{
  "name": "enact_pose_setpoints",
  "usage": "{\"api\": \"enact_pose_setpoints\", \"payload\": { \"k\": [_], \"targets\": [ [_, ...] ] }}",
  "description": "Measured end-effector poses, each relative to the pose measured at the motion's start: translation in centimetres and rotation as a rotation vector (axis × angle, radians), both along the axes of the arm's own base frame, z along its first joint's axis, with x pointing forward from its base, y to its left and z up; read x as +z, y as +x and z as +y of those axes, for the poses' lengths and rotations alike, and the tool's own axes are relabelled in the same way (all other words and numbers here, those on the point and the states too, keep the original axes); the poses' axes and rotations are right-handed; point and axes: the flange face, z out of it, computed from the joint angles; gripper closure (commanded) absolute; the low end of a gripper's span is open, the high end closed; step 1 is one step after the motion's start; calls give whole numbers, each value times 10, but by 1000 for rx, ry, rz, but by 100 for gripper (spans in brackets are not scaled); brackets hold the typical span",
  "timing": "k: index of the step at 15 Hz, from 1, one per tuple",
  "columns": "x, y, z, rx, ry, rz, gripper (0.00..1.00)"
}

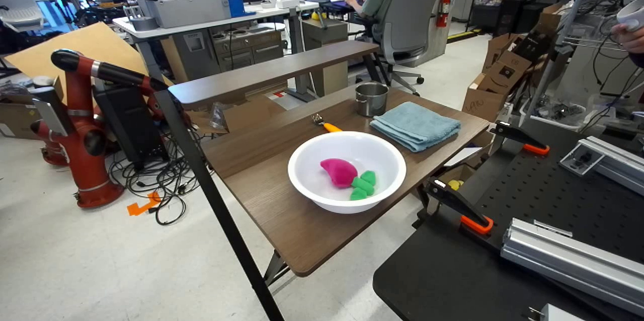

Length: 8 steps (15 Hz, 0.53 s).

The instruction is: Move the bowl to the left

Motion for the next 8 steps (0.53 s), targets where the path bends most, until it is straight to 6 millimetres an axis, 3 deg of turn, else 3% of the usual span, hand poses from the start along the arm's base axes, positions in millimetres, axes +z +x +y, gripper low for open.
{"api": "enact_pose_setpoints", "payload": {
  "k": [8],
  "targets": [
    [-51,72,-69,240,-78,-20,0]
  ]
}}
